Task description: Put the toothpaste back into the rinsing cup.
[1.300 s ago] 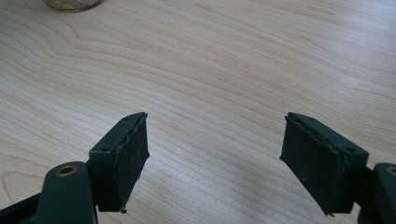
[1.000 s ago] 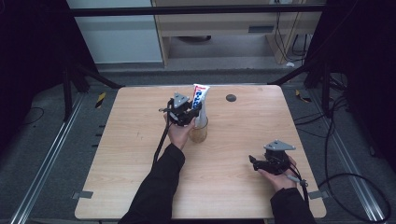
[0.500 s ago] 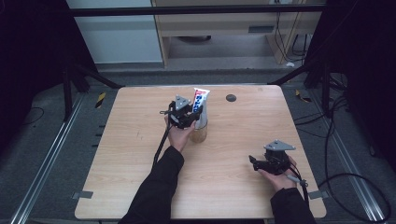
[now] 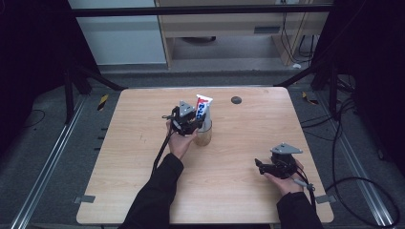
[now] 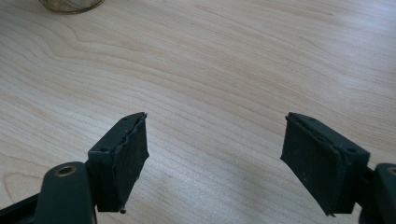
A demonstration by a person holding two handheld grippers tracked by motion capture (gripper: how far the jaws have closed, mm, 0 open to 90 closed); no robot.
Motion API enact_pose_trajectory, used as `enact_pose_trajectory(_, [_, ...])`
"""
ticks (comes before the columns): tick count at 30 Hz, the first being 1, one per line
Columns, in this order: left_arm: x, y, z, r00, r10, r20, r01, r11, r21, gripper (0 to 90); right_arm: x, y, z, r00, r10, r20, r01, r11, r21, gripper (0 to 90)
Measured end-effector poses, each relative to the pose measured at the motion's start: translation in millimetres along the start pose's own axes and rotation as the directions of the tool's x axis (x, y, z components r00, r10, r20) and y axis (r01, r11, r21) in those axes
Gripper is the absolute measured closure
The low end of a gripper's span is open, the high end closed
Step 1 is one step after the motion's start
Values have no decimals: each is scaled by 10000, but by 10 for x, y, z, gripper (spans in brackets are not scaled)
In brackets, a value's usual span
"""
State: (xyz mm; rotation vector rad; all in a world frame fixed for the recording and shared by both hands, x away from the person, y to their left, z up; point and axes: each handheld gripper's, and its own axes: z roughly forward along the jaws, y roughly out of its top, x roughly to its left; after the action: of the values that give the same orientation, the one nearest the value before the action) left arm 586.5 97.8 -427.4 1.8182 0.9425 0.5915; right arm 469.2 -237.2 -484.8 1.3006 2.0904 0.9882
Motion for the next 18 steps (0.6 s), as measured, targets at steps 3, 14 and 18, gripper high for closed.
enact_pose_trajectory(3, [12, -32, -35, 10000, 77, 12, -78, 9998, 155, 590, 5, 0, 4, 10000, -31, -7, 31, 10000, 4, 225])
enact_pose_trajectory(14, [12, -88, -177, 9985, 502, 216, -508, 9983, 286, 513, 4, 0, 1, 10000, -43, 17, 43, 10000, -1, 225])
enact_pose_trajectory(18, [33, -30, -319, 9983, 465, 347, -471, 9987, 171, 524, 7, 0, 2, 10000, -29, 29, 29, 10000, 11, 225])
